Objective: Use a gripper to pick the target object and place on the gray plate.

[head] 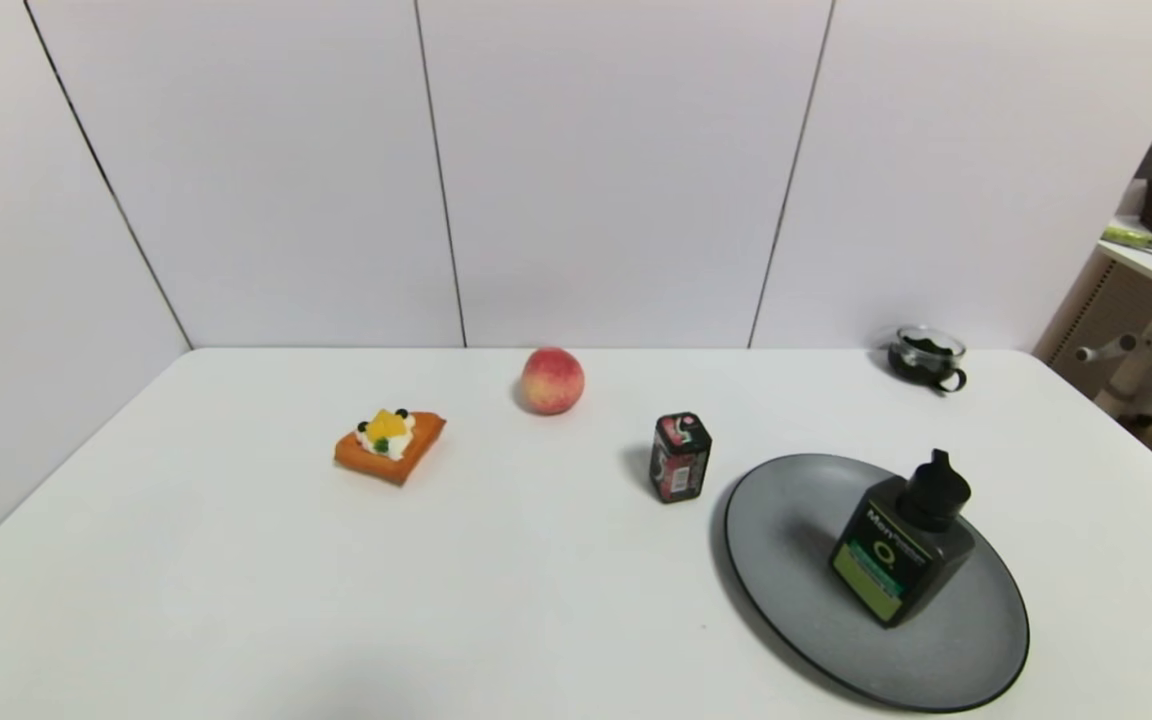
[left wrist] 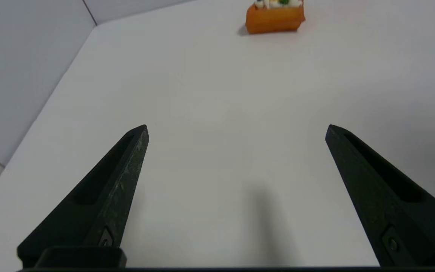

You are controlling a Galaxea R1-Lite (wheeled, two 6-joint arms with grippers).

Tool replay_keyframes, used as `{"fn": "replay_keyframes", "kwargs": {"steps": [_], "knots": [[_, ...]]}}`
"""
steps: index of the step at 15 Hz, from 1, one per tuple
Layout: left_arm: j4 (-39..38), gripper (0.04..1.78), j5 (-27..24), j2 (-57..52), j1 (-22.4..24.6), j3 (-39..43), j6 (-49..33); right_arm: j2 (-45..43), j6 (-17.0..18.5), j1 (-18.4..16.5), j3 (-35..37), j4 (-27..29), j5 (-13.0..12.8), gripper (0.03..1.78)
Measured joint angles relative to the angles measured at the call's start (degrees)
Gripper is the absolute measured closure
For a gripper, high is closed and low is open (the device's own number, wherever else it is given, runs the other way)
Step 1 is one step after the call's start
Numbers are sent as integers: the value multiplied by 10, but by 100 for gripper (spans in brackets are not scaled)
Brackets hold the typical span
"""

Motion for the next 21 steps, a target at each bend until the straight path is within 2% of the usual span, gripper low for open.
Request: {"fn": "replay_keyframes", "kwargs": {"steps": [5, 10, 15, 18, 21], "knots": [[4, 13, 3, -21, 0, 0, -10, 0, 0, 0, 0, 0, 0, 10], [3, 13, 39, -23, 0, 0, -104, 0, 0, 0, 0, 0, 0, 10], [3, 13, 40, -23, 0, 0, -106, 0, 0, 0, 0, 0, 0, 10], [3, 13, 40, -23, 0, 0, -106, 0, -15, 0, 0, 4, 2, 10], [3, 13, 40, -22, 0, 0, -106, 0, -10, 0, 0, 6, 0, 10]]}}
